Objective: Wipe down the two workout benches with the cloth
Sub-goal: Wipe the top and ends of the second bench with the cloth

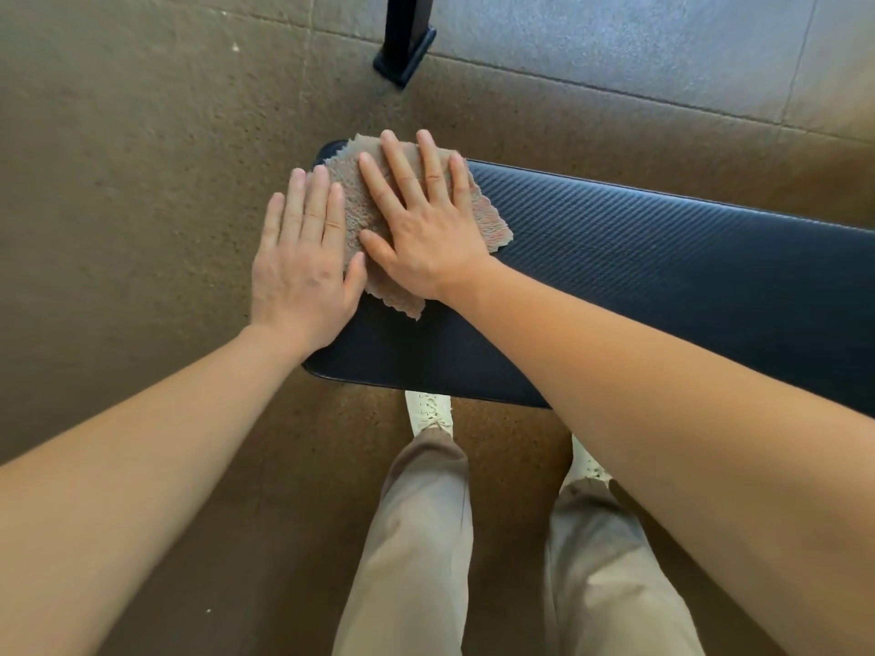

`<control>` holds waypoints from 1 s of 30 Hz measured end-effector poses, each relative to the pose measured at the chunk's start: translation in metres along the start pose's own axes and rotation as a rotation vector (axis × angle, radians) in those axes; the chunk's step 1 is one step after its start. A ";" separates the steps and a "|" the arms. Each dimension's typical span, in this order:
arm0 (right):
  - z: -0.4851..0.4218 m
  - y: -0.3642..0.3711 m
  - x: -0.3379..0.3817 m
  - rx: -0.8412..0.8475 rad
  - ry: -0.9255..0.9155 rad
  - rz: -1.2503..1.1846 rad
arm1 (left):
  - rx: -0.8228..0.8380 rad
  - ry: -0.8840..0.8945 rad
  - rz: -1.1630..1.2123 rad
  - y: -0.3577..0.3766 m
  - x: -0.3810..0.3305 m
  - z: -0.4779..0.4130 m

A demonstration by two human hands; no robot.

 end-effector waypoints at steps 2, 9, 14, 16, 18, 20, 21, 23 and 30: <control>-0.004 0.000 0.015 0.011 -0.045 0.028 | 0.003 -0.072 0.035 0.002 0.005 0.007; 0.042 0.032 0.007 -0.041 -0.089 0.028 | 0.063 0.000 0.095 0.013 -0.028 0.027; 0.101 0.070 -0.045 -0.071 0.101 -0.097 | 0.118 0.098 0.017 0.018 -0.100 0.025; 0.125 0.083 -0.068 -0.083 0.175 -0.146 | 0.135 0.138 0.026 0.018 -0.134 0.021; 0.148 0.094 -0.089 -0.081 0.228 -0.177 | 0.146 0.182 0.037 0.018 -0.166 0.017; 0.171 0.105 -0.112 -0.076 0.279 -0.210 | 0.151 0.243 0.029 0.018 -0.197 0.015; 0.183 0.110 -0.124 -0.077 0.308 -0.223 | 0.157 0.274 0.022 0.018 -0.213 0.013; 0.203 0.119 -0.146 -0.078 0.359 -0.227 | 0.177 0.330 0.013 0.018 -0.242 0.010; 0.261 0.147 -0.211 -0.073 0.505 -0.277 | 0.220 0.477 -0.031 0.015 -0.328 -0.003</control>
Point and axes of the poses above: each hand's wrist, its own z-axis away from the middle knuckle, its own y-axis out of the palm, x = y × z, the point moved 3 cm from there along -z, towards the middle knuckle, and after that the axes turned 15 degrees about x, right-handed, at the moved point
